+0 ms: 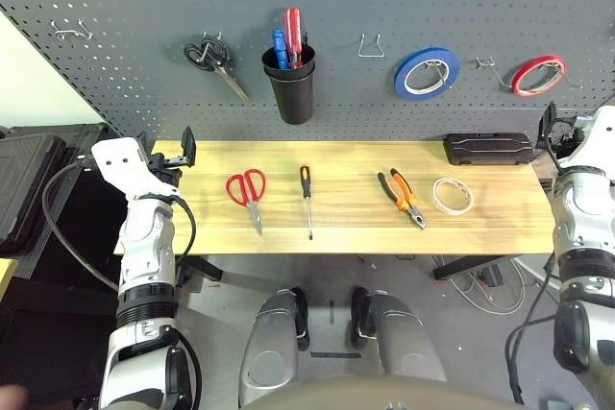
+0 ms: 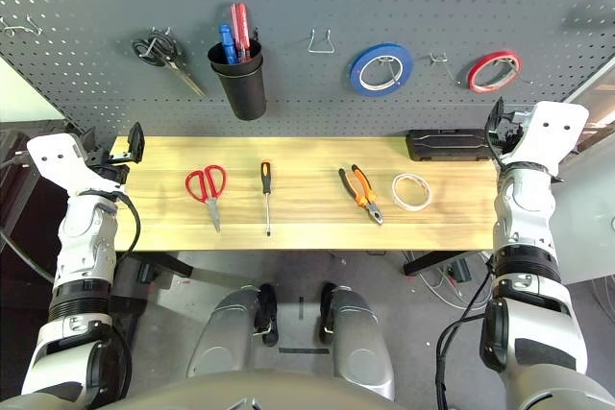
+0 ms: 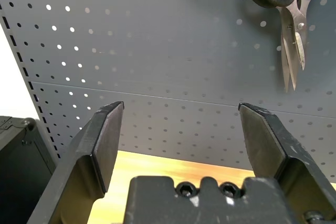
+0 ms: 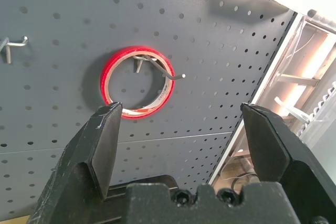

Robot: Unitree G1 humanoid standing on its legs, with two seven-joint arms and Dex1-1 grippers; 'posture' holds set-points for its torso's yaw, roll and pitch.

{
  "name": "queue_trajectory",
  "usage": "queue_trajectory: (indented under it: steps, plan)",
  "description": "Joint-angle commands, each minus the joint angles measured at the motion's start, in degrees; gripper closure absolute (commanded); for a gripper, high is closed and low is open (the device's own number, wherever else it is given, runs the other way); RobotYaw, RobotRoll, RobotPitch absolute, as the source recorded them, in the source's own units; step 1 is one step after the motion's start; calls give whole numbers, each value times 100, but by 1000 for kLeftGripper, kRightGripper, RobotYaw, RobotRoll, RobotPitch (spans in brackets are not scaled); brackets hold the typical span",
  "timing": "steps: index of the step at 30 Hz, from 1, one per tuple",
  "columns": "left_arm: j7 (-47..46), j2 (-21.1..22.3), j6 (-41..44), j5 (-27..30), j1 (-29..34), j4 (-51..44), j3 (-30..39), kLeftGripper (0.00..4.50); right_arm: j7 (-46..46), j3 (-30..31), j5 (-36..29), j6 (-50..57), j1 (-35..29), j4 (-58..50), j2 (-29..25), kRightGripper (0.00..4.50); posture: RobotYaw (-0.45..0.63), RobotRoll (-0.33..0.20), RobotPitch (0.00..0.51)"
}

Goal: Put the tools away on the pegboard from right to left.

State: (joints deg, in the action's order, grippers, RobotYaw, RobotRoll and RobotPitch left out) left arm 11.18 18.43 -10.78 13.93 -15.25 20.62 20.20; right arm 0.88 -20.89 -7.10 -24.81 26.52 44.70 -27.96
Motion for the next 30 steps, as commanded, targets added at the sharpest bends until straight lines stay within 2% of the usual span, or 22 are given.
queue_trajectory:
  steps: [1,9,13,16,23,30]
  plan:
    - [-2,-37,16,-7,55,-38,-37,25,-49,4,-11,-7,-15,32,14,0,108,0,153]
    - [160,-75,105,-29,250,-194,-191,25,-161,14,-30,120,-51,-82,1,0,108,0,166]
    - [653,34,367,49,628,-741,-460,25,-461,140,-19,422,-114,-165,-7,0,114,0,171]
    - [1240,206,672,154,1004,-1339,-776,25,-853,270,-106,1009,-177,-342,-1,0,105,0,181]
    - [2312,620,1194,200,1402,-2245,-1525,25,-1728,641,-126,2655,-452,-1064,-248,0,71,0,221]
    - [3053,1004,1183,-35,1440,-2473,-2064,25,-2405,1102,102,3775,-600,-1585,-686,0,48,0,263]
